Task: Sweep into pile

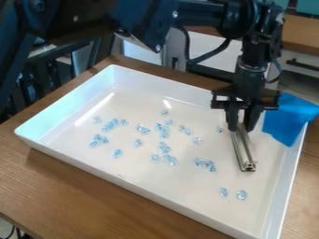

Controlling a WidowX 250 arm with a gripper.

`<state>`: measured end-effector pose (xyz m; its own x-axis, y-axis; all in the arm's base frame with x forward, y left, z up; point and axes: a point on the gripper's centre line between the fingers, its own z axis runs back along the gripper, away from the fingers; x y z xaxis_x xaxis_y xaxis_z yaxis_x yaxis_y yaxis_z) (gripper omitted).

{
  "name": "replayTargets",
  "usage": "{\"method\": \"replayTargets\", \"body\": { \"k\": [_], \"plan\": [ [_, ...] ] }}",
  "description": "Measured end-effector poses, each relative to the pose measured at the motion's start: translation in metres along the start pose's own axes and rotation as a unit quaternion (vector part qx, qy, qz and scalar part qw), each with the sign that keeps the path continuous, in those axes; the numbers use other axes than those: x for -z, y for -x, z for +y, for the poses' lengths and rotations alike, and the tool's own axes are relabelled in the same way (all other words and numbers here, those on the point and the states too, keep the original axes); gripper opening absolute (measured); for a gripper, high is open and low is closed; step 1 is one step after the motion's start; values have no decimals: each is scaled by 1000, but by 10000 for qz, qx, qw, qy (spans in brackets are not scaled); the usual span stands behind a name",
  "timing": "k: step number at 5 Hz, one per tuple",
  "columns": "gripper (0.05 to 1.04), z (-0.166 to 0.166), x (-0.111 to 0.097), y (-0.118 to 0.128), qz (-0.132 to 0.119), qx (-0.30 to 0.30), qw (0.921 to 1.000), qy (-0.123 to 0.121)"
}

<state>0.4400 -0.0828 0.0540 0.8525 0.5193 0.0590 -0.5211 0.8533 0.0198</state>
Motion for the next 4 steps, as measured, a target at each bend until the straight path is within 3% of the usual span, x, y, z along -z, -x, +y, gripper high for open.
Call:
{"method": "replayTargets", "body": {
  "k": [2,4],
  "plan": [
    [321,72,1,-31,189,-506,9984,179],
    [321,128,3,-37,217,-650,9971,316]
  ]
}}
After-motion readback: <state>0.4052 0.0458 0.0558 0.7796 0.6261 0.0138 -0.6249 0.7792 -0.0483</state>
